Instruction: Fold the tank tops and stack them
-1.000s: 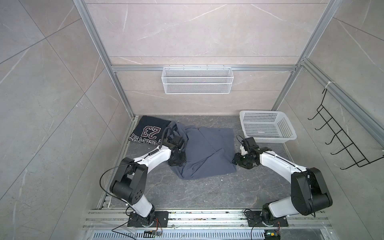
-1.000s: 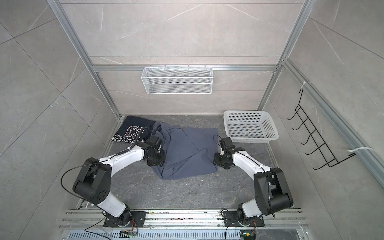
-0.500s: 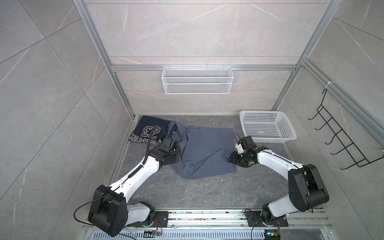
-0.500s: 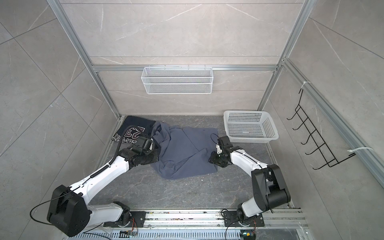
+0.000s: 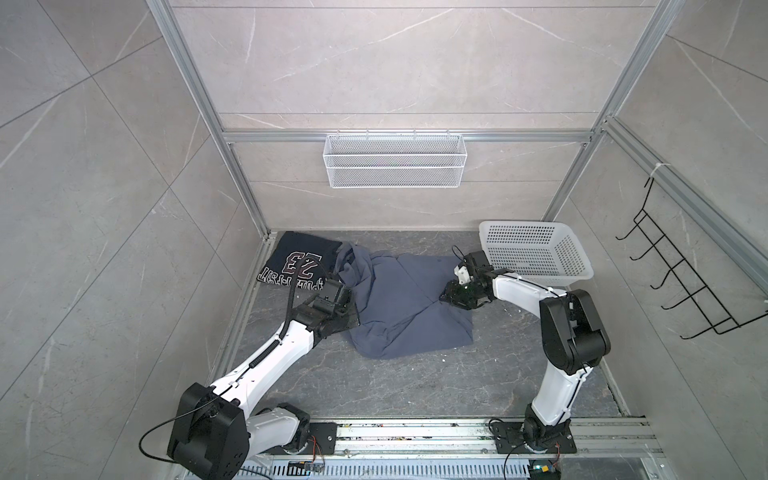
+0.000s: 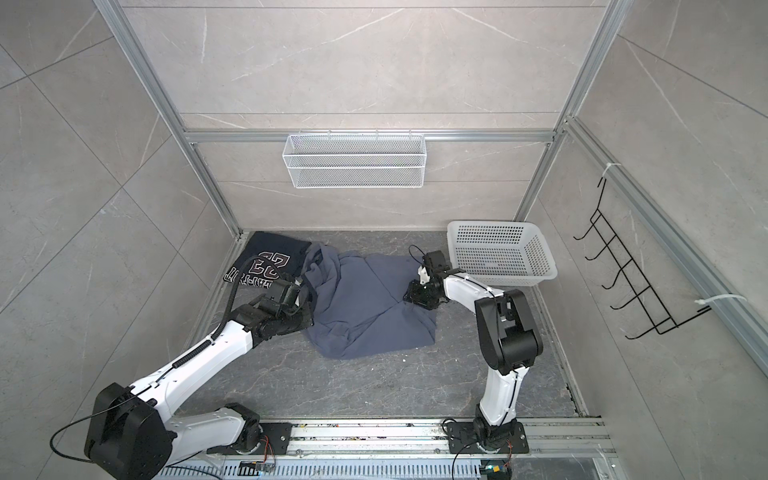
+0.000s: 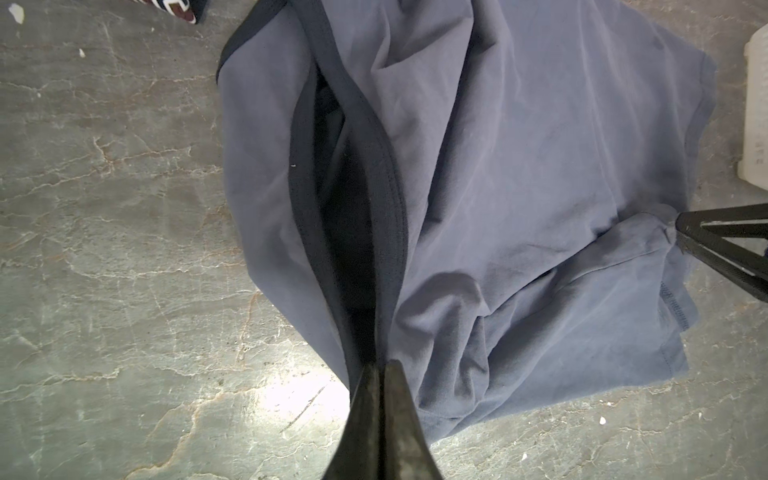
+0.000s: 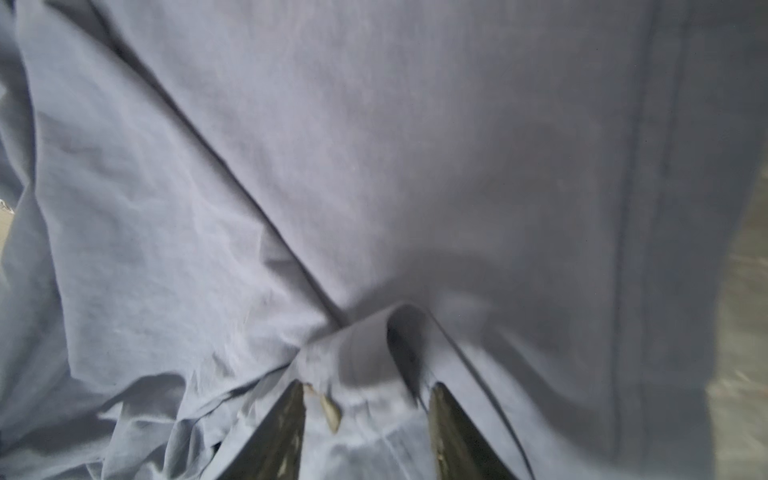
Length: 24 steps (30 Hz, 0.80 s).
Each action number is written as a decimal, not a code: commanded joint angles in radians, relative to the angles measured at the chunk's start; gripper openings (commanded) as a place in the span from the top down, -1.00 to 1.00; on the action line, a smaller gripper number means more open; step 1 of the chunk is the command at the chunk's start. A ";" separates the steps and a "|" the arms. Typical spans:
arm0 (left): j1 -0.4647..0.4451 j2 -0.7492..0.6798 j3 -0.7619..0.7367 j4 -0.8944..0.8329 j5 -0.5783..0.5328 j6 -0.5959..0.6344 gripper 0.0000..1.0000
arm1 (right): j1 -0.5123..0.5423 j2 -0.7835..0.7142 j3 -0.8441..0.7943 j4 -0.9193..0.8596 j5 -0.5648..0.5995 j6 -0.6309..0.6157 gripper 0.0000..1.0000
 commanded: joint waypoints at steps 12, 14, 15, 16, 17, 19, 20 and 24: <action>0.000 -0.030 0.009 -0.011 -0.076 -0.021 1.00 | 0.022 -0.127 -0.025 -0.133 0.123 -0.003 0.78; 0.000 -0.044 0.008 -0.015 -0.089 -0.028 1.00 | 0.021 -0.217 -0.050 -0.173 0.179 -0.011 0.82; 0.000 -0.051 0.007 -0.013 -0.095 -0.029 1.00 | 0.021 -0.266 -0.069 -0.191 0.206 -0.015 0.83; 0.001 -0.055 0.005 -0.015 -0.101 -0.032 1.00 | 0.021 -0.311 -0.084 -0.207 0.228 -0.018 0.84; 0.002 -0.057 0.006 -0.015 -0.107 -0.036 1.00 | 0.020 -0.350 -0.095 -0.224 0.247 -0.021 0.85; 0.003 -0.062 0.003 -0.019 -0.121 -0.045 1.00 | 0.021 -0.418 -0.119 -0.262 0.285 -0.026 0.87; 0.004 -0.065 0.001 -0.019 -0.127 -0.050 1.00 | 0.021 -0.447 -0.129 -0.278 0.300 -0.029 0.88; 0.016 -0.100 0.010 -0.015 -0.151 -0.079 1.00 | 0.021 -0.565 -0.134 -0.347 0.334 -0.041 0.91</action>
